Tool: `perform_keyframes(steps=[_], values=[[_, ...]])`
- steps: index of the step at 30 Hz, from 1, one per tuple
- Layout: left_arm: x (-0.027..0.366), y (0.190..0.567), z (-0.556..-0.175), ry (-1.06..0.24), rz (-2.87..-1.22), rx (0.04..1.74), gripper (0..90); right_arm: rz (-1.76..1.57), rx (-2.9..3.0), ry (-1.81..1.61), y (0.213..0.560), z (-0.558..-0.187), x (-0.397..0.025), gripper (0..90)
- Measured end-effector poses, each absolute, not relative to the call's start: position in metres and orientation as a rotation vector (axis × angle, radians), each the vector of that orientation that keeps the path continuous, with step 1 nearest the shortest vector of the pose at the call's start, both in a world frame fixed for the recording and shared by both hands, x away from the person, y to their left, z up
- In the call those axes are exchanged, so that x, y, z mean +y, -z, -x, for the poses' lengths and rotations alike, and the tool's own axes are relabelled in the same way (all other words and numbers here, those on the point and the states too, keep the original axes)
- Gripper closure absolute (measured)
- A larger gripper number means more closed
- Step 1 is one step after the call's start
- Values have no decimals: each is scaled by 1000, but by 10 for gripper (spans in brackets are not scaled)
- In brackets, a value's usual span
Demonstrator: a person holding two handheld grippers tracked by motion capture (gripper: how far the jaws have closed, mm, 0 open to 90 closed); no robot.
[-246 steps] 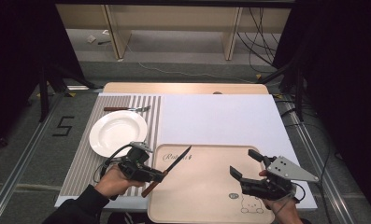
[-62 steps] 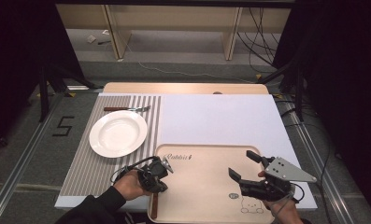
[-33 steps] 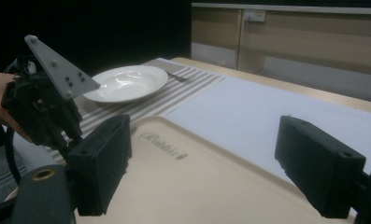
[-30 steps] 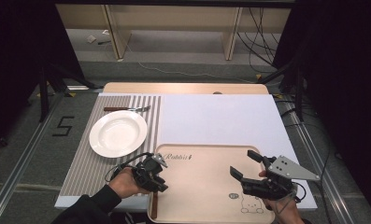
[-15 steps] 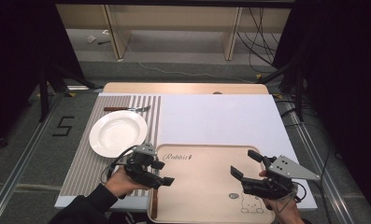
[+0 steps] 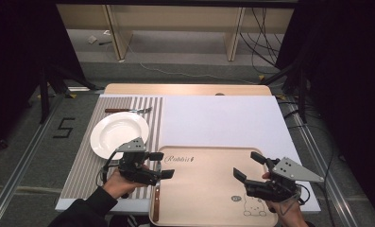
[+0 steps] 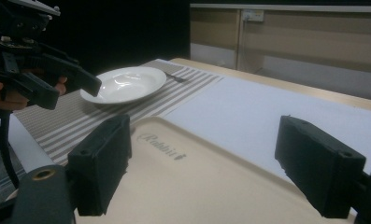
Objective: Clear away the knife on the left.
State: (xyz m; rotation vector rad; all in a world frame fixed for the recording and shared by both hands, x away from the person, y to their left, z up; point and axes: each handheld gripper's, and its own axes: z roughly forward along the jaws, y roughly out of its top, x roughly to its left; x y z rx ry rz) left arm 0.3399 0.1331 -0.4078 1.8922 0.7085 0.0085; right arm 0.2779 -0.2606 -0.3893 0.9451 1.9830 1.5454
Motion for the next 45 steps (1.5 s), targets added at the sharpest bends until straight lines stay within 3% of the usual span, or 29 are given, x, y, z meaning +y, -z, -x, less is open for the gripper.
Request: perform_keyframes(steps=[12, 22, 45], values=[[137, 404, -330, -143, -1845, 662, 187, -942, 1985, -1539, 389, -277, -259, 197], [146, 402, -324, -170, -1771, 644, 181, -940, 1985, -1536, 389, -277, -258, 198], [159, 406, -303, -225, -1765, 663, 166, -937, 1989, -1532, 389, -277, -258, 198]])
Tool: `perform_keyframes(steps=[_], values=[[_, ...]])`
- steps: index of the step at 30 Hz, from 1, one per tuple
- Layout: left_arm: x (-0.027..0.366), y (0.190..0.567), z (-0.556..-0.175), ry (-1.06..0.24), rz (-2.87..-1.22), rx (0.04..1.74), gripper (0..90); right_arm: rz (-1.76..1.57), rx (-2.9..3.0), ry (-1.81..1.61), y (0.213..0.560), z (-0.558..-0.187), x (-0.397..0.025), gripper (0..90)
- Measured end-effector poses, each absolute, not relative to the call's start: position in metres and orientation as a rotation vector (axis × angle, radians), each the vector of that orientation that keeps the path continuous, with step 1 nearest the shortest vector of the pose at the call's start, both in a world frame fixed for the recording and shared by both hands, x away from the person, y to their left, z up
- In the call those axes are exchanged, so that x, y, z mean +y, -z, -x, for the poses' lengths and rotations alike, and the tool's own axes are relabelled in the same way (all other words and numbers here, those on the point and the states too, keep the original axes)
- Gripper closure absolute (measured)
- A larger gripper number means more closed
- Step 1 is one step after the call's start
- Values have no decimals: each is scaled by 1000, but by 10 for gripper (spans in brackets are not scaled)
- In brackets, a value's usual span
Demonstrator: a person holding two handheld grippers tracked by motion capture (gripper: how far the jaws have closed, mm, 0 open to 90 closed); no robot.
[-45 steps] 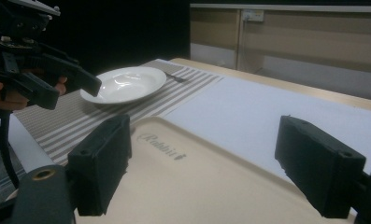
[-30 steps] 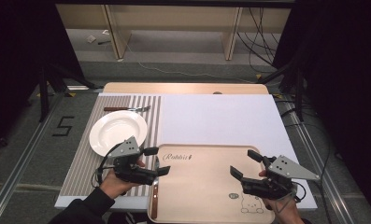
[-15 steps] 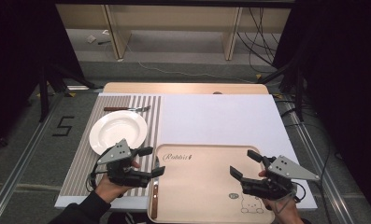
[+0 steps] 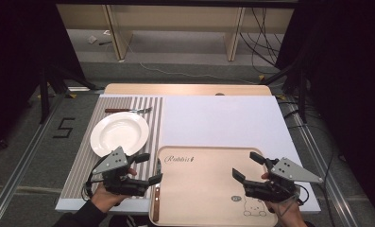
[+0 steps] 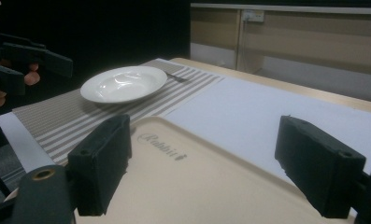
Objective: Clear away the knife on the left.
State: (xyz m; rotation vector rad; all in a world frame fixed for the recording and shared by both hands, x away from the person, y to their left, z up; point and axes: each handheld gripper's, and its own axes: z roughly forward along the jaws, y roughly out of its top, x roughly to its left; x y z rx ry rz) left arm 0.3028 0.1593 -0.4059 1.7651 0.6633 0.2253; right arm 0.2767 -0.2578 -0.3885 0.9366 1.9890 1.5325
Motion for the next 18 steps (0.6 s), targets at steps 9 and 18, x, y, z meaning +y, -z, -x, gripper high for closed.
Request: perform_keyframes(steps=[9, 18], values=[[158, 406, -303, -222, -1776, 658, 158, -932, 1993, -1529, 388, -277, -257, 198], [156, 407, -303, -220, -1787, 649, 159, -931, 1991, -1530, 389, -277, -257, 198]])
